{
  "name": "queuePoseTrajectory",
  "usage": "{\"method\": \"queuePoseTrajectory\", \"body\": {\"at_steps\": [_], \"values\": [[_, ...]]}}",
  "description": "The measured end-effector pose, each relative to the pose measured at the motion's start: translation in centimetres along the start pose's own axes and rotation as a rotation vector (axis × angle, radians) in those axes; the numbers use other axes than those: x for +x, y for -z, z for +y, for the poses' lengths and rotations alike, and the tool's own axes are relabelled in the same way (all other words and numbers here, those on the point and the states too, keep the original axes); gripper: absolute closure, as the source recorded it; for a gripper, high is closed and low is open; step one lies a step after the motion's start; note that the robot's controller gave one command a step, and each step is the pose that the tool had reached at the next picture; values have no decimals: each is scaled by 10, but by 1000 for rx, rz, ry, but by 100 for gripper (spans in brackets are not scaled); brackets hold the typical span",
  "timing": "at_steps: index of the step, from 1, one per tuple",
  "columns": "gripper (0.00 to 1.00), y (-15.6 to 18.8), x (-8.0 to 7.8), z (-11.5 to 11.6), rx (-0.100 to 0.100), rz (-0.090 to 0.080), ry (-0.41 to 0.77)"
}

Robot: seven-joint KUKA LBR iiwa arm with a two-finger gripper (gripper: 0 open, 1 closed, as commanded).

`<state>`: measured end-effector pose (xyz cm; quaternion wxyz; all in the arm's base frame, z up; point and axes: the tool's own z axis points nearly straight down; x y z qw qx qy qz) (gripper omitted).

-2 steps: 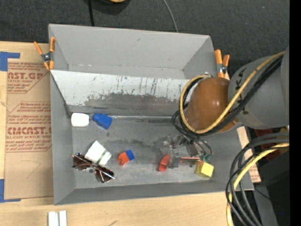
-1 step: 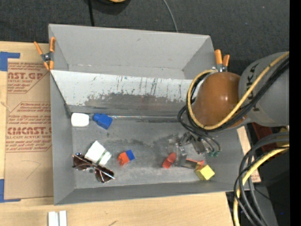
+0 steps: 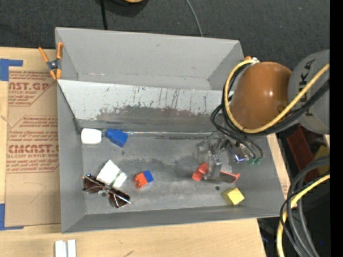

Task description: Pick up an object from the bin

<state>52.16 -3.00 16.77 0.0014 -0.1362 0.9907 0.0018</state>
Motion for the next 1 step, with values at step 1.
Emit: {"method": "queuePoseTrajectory", "body": {"at_steps": [1], "values": [[100, 48, -6, -3, 1, -3, 12]]}}
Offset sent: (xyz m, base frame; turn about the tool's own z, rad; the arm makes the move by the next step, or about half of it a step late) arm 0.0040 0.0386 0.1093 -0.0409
